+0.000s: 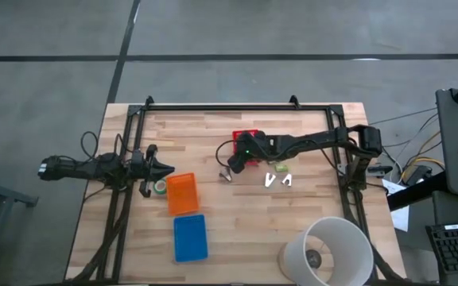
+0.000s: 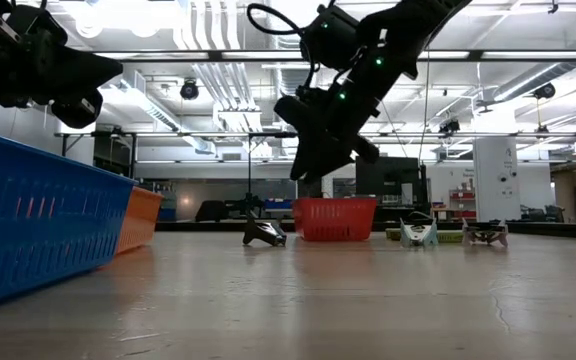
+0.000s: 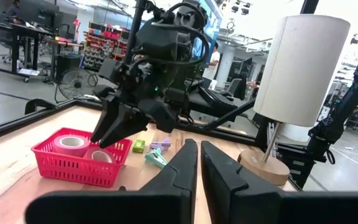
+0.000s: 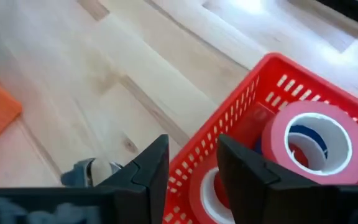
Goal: Pick and place Stapler, Stapler remover, tape
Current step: Put the purple staple remover into the blue bin
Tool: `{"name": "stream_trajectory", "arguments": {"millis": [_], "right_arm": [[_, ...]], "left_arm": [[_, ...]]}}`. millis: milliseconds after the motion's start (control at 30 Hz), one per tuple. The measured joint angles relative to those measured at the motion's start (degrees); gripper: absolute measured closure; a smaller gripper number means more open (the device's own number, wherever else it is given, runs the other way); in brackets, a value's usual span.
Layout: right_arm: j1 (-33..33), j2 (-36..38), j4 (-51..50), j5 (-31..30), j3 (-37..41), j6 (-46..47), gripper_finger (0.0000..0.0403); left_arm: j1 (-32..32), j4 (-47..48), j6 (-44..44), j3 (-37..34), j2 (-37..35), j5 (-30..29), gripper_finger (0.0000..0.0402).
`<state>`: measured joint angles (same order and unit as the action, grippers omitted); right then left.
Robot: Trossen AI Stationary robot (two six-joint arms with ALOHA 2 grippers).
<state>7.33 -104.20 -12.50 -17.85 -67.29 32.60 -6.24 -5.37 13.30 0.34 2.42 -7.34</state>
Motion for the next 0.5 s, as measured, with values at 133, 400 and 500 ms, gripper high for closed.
{"name": "stream_trajectory", "arguments": {"millis": [133, 400, 500], "right_arm": [[0.01, 0.00, 0.17, -0.27, 0.13, -0.26, 0.0287], [-2.96, 0.00, 14.82, 3.35, 0.11, -10.19, 0.0303], [-3.06, 0.00, 14.49, 2.90, 0.11, -10.27, 0.0309]], "left_arm": [[-0.01, 0.02, 0.00, 0.00, 0.00, -0.01, 0.0377], [-0.01, 0.02, 0.00, 0.00, -0.01, 0.01, 0.0376], [-0.01, 0.03, 0.00, 0.00, 0.00, -0.01, 0.0378]]}}
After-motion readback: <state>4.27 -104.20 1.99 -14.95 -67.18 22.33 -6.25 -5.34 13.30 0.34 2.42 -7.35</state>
